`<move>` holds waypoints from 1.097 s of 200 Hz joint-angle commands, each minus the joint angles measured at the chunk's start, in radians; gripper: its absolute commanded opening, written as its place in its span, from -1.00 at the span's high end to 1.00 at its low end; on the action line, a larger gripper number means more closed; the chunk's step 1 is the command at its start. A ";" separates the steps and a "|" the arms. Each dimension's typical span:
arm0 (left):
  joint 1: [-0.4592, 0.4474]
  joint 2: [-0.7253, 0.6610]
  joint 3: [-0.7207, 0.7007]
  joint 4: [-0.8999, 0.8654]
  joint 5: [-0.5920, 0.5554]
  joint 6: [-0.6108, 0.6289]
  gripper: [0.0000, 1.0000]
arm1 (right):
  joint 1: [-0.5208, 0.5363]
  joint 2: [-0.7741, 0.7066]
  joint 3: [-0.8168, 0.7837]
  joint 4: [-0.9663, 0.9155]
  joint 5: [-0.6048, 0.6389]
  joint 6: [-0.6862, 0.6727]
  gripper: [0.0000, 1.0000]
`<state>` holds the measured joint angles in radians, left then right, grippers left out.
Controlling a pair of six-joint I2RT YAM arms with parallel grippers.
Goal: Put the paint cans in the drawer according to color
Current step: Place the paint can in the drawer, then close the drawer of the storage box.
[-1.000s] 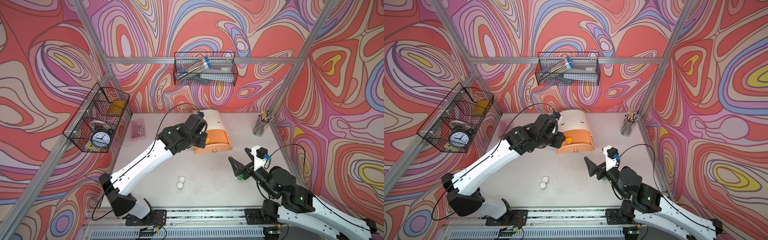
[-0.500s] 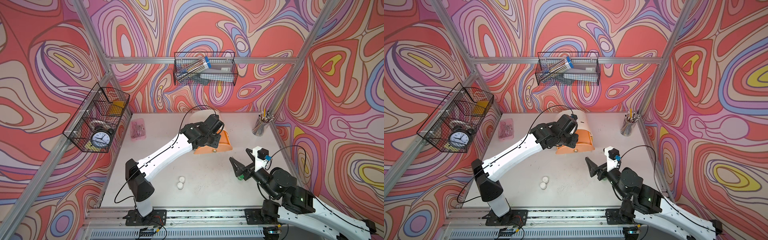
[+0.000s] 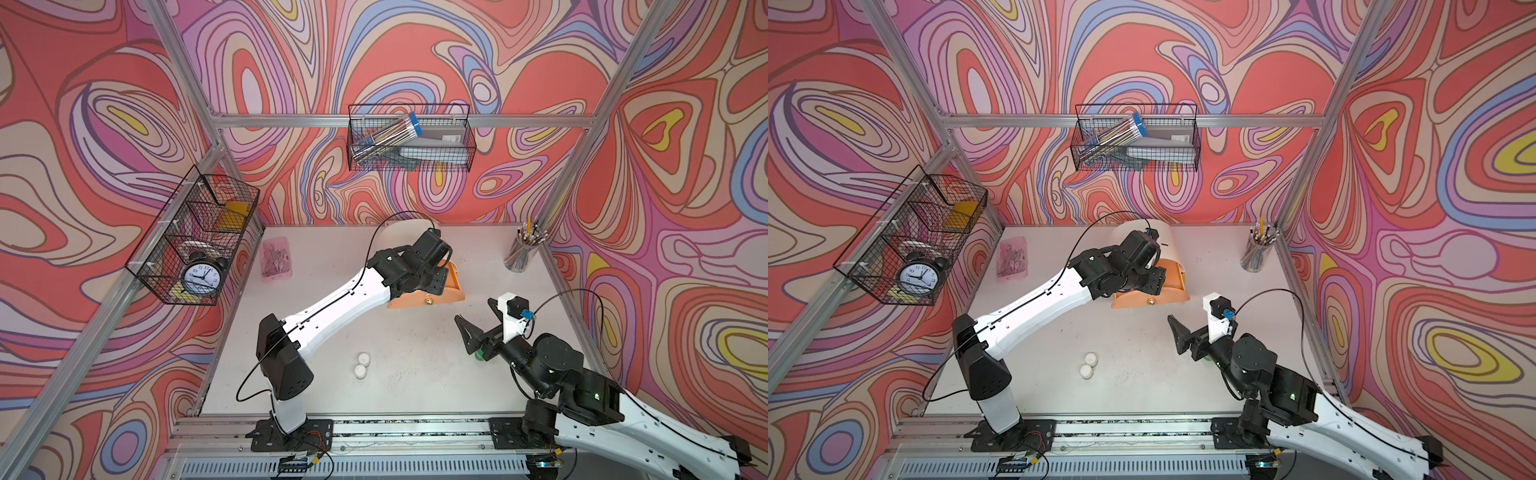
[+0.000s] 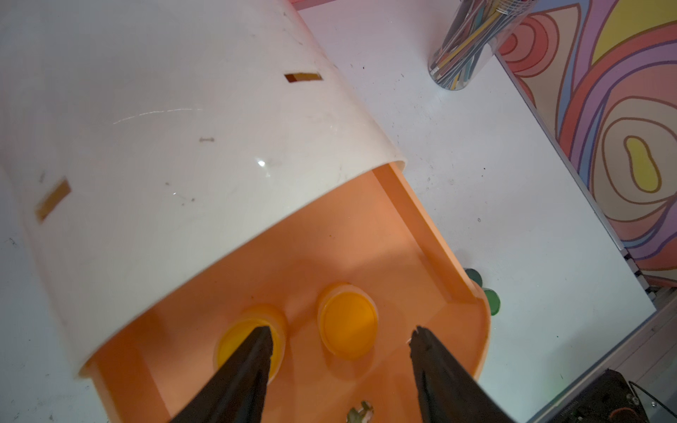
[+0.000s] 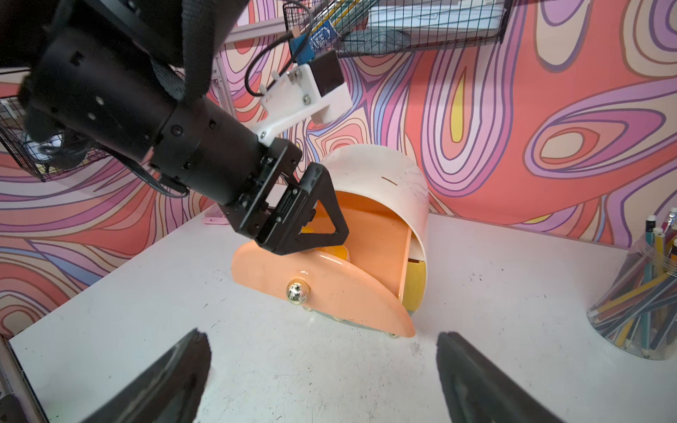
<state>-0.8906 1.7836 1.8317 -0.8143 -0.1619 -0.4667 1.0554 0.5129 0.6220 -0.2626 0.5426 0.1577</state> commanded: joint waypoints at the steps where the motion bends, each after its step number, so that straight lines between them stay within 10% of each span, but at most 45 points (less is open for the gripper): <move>1: -0.002 -0.111 -0.050 0.008 -0.054 0.023 -0.36 | 0.005 0.087 0.000 -0.013 0.028 0.008 -0.96; 102: 0.004 -0.637 -0.673 0.313 -0.263 0.140 -0.71 | 0.006 0.546 0.022 0.324 0.170 0.117 -0.86; 219: 0.004 -0.877 -0.953 0.369 -0.310 0.094 -0.74 | -0.010 0.871 0.208 0.567 0.321 -0.036 -0.94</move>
<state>-0.8894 0.9661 0.9379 -0.4892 -0.4549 -0.3447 1.0550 1.3346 0.7795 0.2237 0.8433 0.1749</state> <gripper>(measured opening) 0.870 0.967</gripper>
